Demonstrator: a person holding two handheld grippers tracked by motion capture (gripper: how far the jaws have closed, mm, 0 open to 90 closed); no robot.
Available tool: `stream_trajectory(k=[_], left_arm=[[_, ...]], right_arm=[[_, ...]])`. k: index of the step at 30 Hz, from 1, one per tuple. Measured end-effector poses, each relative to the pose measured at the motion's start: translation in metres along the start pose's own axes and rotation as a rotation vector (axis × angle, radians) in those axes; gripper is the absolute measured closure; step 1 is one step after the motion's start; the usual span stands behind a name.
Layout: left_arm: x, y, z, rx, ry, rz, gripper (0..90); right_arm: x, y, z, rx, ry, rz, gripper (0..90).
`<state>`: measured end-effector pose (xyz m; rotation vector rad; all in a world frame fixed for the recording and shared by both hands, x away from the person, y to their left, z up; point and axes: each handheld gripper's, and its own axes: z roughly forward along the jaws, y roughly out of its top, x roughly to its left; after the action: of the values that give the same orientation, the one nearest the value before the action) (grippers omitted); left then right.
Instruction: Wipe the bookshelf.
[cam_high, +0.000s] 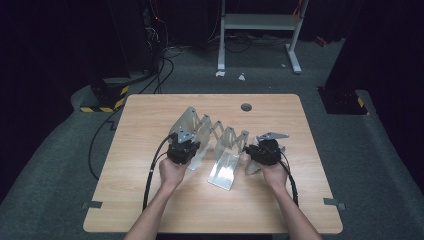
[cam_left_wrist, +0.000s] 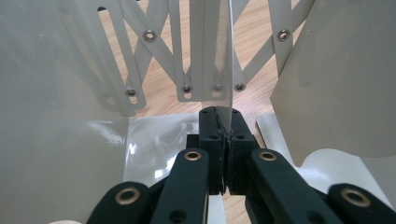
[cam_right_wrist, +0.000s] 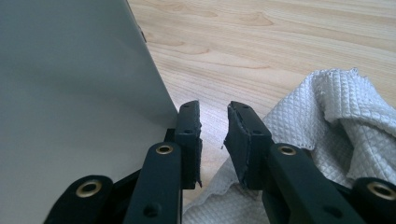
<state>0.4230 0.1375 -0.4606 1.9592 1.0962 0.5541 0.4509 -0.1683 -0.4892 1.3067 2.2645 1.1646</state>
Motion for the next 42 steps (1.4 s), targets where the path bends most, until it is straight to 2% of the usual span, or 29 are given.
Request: stream_trajectory(k=[5, 10, 14, 18, 20, 23, 27, 31, 34, 38, 42], left_arm=[[0.001, 0.002, 0.003, 0.001, -0.008, 0.012, 87.8], [0.004, 0.003, 0.005, 0.0, -0.026, 0.006, 87.9], [0.005, 0.005, 0.008, 0.007, -0.022, 0.024, 88.0], [0.007, 0.005, 0.008, 0.008, -0.025, 0.015, 87.6], [0.006, 0.003, 0.008, 0.007, -0.02, 0.007, 84.8], [0.007, -0.003, 0.006, 0.023, -0.02, -0.011, 75.1], [0.009, -0.016, 0.003, 0.056, 0.011, -0.028, 65.6], [0.015, -0.032, 0.003, 0.103, 0.046, -0.086, 56.6], [0.021, -0.045, 0.007, 0.162, 0.097, -0.119, 51.9], [0.028, -0.059, 0.013, 0.226, 0.13, -0.165, 47.7], [0.03, -0.062, 0.016, 0.223, 0.16, -0.195, 44.2]], right_arm=[[0.001, -0.003, -0.003, -0.002, 0.002, 0.001, 74.5], [0.004, -0.005, -0.004, -0.004, 0.01, -0.01, 74.7], [0.004, -0.007, -0.005, -0.004, 0.02, -0.006, 74.0], [0.003, -0.009, -0.004, -0.006, 0.027, -0.004, 73.2], [0.003, -0.009, -0.004, -0.01, 0.028, -0.005, 73.0], [0.002, -0.008, -0.003, -0.013, 0.025, 0.002, 73.1], [0.001, -0.005, -0.003, -0.021, 0.022, 0.002, 73.5], [0.001, -0.003, -0.003, -0.029, 0.021, 0.002, 74.3], [0.001, -0.004, 0.0, -0.018, 0.02, -0.001, 74.9], [0.0, -0.004, 0.002, -0.024, 0.013, 0.003, 71.7], [-0.001, 0.0, 0.002, -0.02, 0.015, 0.005, 69.8]])
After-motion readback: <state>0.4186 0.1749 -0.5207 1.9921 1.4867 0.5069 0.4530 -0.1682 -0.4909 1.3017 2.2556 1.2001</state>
